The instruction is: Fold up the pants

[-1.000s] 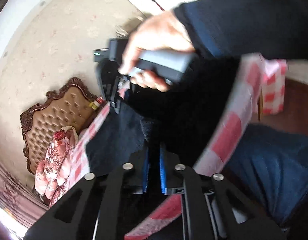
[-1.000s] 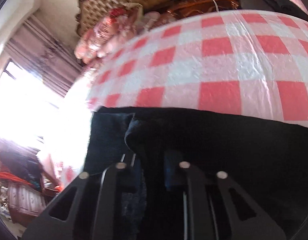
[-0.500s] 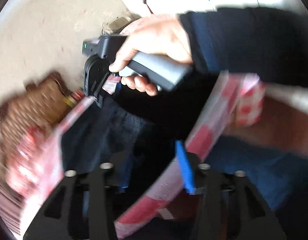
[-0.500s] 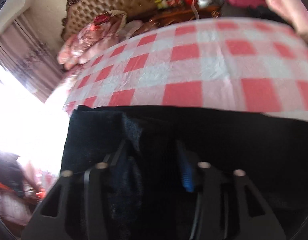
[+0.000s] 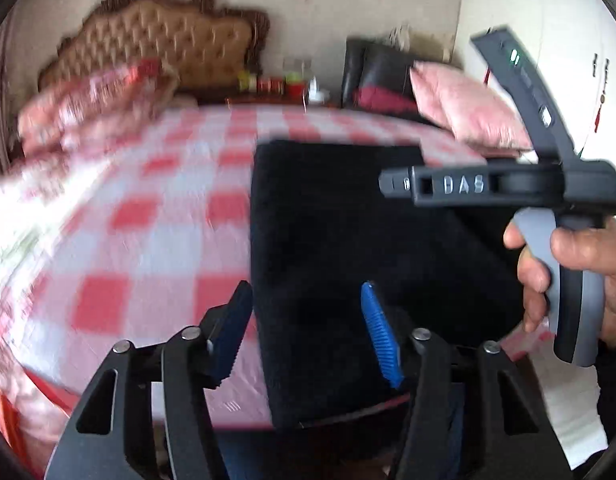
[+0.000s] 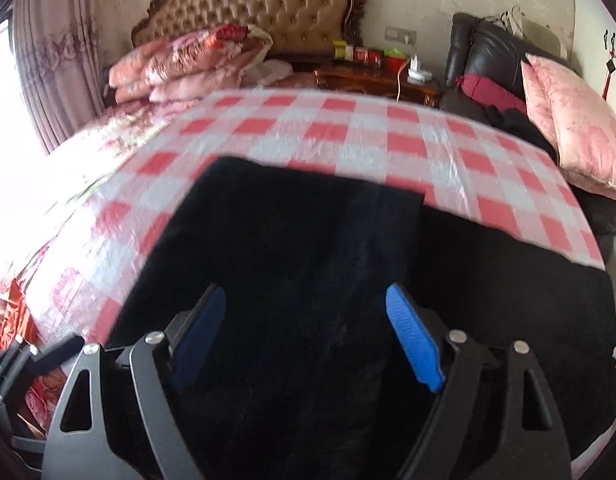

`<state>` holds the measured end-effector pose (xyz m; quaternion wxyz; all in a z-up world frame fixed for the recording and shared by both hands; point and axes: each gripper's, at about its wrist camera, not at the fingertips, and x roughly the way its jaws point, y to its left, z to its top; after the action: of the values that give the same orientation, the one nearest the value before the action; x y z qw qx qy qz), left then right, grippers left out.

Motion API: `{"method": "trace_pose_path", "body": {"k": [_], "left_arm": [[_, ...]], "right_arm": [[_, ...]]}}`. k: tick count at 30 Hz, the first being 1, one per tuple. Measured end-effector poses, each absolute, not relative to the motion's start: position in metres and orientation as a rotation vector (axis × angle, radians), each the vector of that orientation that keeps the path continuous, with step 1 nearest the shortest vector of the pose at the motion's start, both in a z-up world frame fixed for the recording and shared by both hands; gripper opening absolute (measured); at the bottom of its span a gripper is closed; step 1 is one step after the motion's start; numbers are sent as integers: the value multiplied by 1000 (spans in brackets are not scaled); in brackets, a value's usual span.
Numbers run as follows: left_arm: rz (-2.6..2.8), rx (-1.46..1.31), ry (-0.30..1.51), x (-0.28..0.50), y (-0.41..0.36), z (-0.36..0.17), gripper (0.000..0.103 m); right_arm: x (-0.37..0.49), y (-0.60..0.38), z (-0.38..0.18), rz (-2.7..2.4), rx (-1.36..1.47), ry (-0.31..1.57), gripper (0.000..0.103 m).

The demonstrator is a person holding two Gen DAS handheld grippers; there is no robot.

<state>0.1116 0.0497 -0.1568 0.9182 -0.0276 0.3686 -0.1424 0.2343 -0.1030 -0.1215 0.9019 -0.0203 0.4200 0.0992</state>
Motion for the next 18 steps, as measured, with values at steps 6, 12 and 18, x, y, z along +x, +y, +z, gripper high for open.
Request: {"method": "trace_pose_path", "body": {"k": [6, 12, 18], "left_arm": [[-304, -100, 765, 106, 54, -169, 54], [-332, -304, 799, 103, 89, -175, 54], [-377, -422, 810, 94, 100, -179, 54]], "right_arm": [[236, -103, -152, 177, -100, 901, 74], [234, -102, -154, 172, -107, 879, 75], [233, -101, -154, 170, -115, 877, 77]]}}
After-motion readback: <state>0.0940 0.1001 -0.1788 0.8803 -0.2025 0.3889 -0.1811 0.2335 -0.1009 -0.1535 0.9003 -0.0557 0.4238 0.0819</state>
